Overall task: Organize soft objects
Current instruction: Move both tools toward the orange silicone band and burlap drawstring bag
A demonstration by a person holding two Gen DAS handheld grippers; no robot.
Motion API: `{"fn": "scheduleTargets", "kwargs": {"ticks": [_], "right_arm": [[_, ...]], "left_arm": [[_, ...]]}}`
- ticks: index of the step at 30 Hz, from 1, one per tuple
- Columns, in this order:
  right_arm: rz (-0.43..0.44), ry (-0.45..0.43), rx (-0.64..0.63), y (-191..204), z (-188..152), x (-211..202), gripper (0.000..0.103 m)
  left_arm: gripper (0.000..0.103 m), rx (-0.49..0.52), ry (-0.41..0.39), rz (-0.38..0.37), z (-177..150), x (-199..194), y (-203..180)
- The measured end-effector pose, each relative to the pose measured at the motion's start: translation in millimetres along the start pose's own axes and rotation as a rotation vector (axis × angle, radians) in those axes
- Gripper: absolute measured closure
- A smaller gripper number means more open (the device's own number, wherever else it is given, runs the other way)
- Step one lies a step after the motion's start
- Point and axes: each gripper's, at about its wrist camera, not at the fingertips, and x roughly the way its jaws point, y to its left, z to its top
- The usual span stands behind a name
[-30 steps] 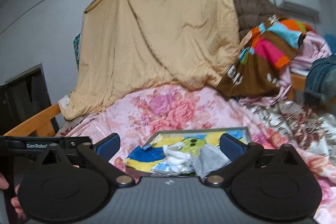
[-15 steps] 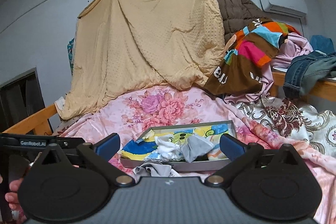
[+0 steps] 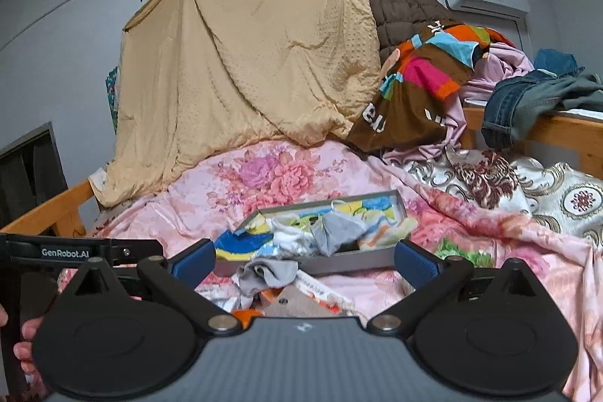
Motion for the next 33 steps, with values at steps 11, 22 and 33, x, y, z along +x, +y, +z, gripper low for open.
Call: {"fn": "scheduleTargets", "kwargs": {"ticks": [11,22,33], "right_arm": [[-0.027,0.071,0.007,7,-24,-1,0.000],[-0.041,0.150,-0.009,10,-39,11,0.000],[-0.038,0.257,-0.009,9,-51,27,0.000]], "left_arm": [[0.001,0.100,0.017,-0.037,-41,-3,3],[0.001,0.140,0.085,-0.047,-69,14,7],[0.001,0.210,0.127,-0.012,-78,27,6]]}}
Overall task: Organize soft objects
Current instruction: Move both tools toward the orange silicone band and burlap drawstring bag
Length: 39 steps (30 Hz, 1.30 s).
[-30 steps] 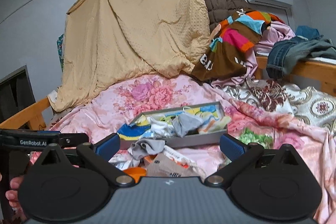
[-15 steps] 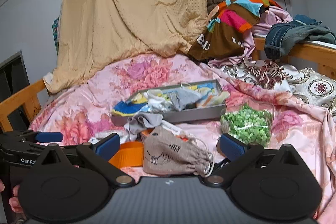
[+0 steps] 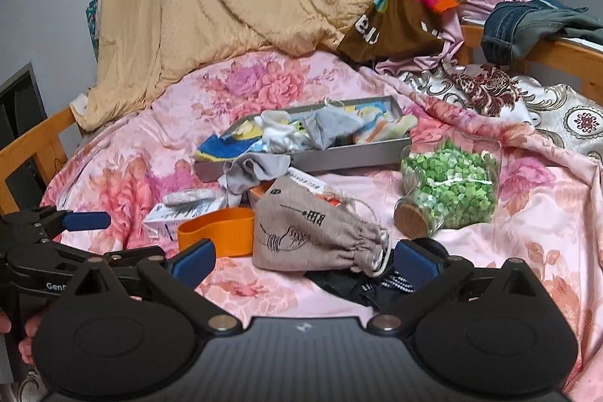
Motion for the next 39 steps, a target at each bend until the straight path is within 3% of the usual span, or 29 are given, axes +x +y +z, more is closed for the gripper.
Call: {"fn": "scheduleTargets", "kwargs": {"ticks": [13,25,39], "right_arm": [[-0.013,0.067,-0.014,1,-4,11,0.000],[-0.054,0.057,-0.072,-4,-1,25,0.000],[-0.139,0.054,-0.433,10,-21,68,0.000]], "left_arm": [[0.001,0.065,0.038,0.023,-4,15,-6],[0.001,0.097,0.066,0.015,-3,35,-8],[0.001,0.199,0.079,-0.024,4,59,-15]]}}
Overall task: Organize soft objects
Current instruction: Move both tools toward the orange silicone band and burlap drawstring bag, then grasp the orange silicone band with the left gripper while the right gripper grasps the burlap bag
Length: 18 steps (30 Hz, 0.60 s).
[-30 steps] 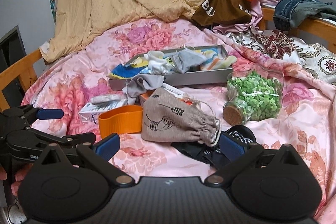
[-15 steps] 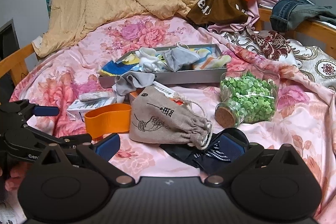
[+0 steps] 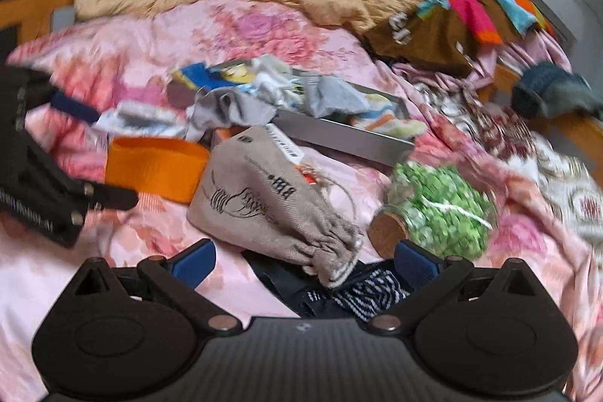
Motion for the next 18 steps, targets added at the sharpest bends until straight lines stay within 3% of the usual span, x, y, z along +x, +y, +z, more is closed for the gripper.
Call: {"fn": "scheduleTargets", "kwargs": {"ticks": [13,18], "right_arm": [[-0.008,-0.031,-0.223,24,-7,33,0.003],[-0.040,-0.049,-0.262,29,-11,34,0.008]], "left_arm": [[0.016,0.043,0.050,-0.051,8,16,-5],[0.029,0.057,0.071,-0.051,9,18,-7]]}}
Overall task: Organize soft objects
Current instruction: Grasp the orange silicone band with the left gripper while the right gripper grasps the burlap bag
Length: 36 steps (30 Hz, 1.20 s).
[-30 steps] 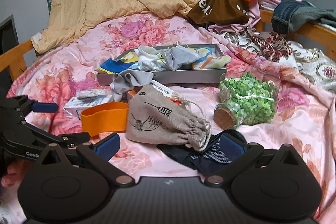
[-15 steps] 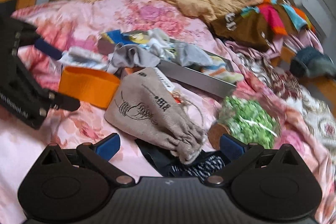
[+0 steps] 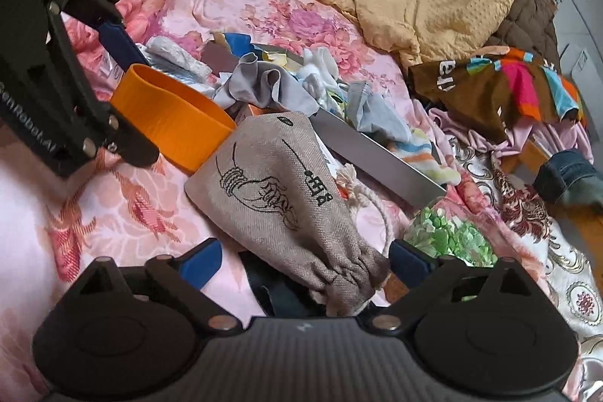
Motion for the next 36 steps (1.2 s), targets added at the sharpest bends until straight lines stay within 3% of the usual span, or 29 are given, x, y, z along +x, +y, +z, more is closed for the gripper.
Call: {"fn": "scheduleTargets", "kwargs": {"ticks": [4,10,15,18,21,26,31,35,36], "right_arm": [[-0.010,-0.008,0.014,-2,0,1,0.013],[-0.024,-0.007,-0.006,-1,-1,2,0.017],[-0.035,-0.010,0.000,-2,-1,2,0.029],[-0.041,-0.010,0.004,-4,-1,2,0.037],[-0.045,-0.009,0.003,-4,-1,3,0.040],[-0.058,-0.035,-0.041,0,-2,3,0.028],[-0.055,-0.043,-0.065,3,-1,9,0.028],[-0.052,-0.052,-0.056,1,0,10,0.035],[-0.045,-0.054,-0.063,1,0,10,0.048]], "left_arm": [[0.038,0.013,0.008,0.008,1,-1,-1],[0.060,-0.024,0.035,-0.007,5,1,-1],[0.073,-0.061,0.046,-0.010,6,3,0],[0.075,-0.081,0.049,-0.012,6,3,1],[0.076,-0.089,0.050,-0.011,6,3,1],[0.076,-0.102,0.050,-0.009,6,3,1],[0.076,-0.120,0.053,-0.008,7,3,3],[0.076,-0.116,0.054,-0.001,8,4,2],[0.076,-0.112,0.055,0.001,8,4,1]]}}
